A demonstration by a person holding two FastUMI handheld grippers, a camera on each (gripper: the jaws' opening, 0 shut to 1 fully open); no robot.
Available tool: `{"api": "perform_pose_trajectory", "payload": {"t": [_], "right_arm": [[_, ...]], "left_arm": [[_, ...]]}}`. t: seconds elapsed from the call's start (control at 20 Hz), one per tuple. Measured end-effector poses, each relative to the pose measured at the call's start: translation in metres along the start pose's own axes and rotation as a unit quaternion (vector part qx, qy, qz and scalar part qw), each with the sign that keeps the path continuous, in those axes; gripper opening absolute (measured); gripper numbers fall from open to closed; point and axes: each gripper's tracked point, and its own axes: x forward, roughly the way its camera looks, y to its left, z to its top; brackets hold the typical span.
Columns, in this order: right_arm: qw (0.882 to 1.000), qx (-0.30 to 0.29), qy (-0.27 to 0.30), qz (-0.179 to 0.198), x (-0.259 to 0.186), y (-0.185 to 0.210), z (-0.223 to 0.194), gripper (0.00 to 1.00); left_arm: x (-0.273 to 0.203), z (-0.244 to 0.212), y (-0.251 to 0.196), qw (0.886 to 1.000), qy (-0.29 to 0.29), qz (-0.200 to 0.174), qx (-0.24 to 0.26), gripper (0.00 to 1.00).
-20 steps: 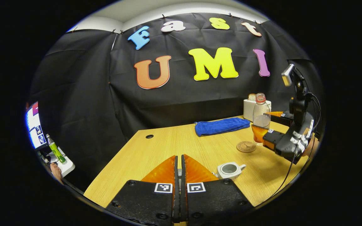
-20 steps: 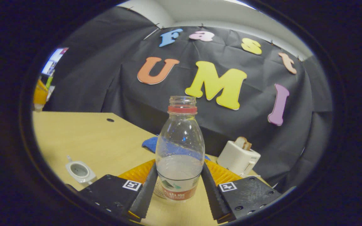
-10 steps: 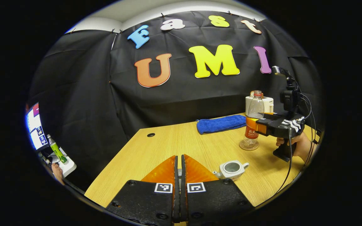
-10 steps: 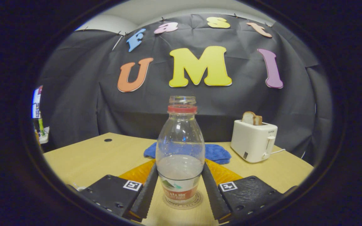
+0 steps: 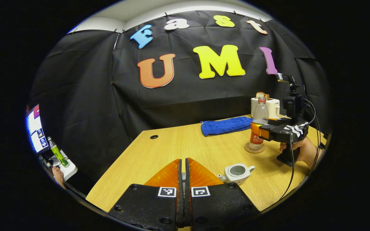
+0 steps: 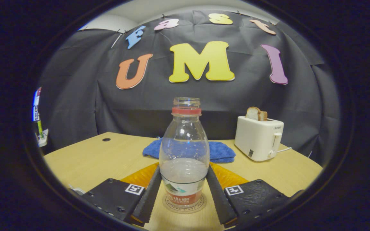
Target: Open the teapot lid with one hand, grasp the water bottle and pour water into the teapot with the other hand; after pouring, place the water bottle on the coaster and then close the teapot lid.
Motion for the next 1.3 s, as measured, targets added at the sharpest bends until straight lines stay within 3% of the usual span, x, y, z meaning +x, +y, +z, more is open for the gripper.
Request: {"api": "perform_pose_trajectory", "payload": {"t": [0.15, 0.2, 0.3, 0.55, 0.85, 1.3], "right_arm": [[1.000, 0.012, 0.008, 0.012, -0.003, 0.000, -0.002, 0.85], [1.000, 0.014, 0.006, 0.014, -0.007, -0.001, -0.001, 0.96], [1.000, 0.014, 0.001, 0.018, -0.015, -0.004, 0.005, 0.98], [1.000, 0.010, -0.022, 0.008, -0.052, -0.025, 0.024, 0.98], [0.997, -0.042, -0.046, -0.046, -0.109, -0.067, 0.033, 0.97], [0.996, -0.041, -0.079, -0.025, -0.193, -0.095, 0.055, 0.98]], "left_arm": [[-0.001, 0.001, -0.001, 1.000, -0.002, 0.000, 0.002, 0.03], [-0.001, 0.001, -0.001, 1.000, -0.002, 0.000, 0.002, 0.03], [-0.001, 0.001, -0.001, 1.000, -0.002, 0.002, 0.002, 0.03], [-0.001, 0.006, -0.006, 1.000, -0.007, -0.002, -0.010, 0.03], [-0.005, 0.034, -0.051, 0.991, -0.061, -0.084, -0.084, 0.04], [0.010, 0.029, -0.122, 0.987, -0.079, -0.121, -0.074, 0.04]]}}
